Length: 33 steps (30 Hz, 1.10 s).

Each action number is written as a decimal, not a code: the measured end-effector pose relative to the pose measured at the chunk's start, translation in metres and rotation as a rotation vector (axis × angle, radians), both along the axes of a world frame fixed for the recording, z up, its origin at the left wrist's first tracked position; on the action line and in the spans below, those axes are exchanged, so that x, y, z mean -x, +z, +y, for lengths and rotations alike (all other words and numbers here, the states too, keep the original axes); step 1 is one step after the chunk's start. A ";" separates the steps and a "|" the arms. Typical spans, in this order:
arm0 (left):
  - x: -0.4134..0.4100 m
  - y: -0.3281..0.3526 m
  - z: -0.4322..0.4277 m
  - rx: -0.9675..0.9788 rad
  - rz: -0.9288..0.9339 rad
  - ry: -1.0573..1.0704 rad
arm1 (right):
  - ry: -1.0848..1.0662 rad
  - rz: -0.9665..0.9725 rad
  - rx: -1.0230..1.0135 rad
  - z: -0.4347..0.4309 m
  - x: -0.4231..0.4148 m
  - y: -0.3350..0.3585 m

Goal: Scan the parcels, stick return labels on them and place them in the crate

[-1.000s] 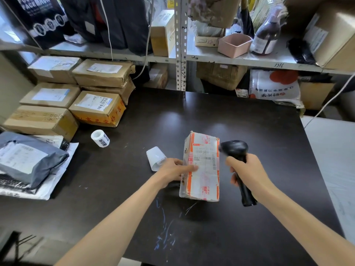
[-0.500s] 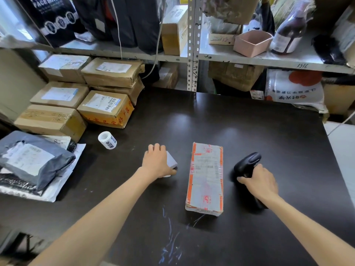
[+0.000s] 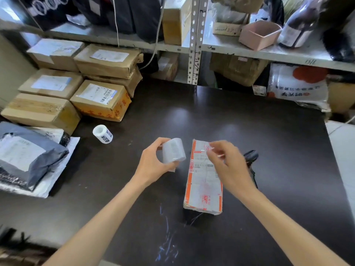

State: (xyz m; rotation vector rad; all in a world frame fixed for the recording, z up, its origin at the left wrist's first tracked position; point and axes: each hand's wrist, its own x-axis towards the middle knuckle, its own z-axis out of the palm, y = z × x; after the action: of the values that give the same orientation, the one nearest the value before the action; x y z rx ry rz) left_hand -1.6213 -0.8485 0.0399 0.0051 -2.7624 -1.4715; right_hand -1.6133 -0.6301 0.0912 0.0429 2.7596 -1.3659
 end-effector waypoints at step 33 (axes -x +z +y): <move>-0.013 0.006 -0.015 -0.075 -0.072 -0.237 | 0.007 -0.217 0.084 -0.064 -0.007 -0.017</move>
State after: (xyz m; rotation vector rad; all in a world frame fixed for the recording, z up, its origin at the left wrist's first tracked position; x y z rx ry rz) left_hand -1.6088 -0.8632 0.0464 -0.2838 -2.8449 -1.6574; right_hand -1.6066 -0.6943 0.0739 0.1670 2.5212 -1.3836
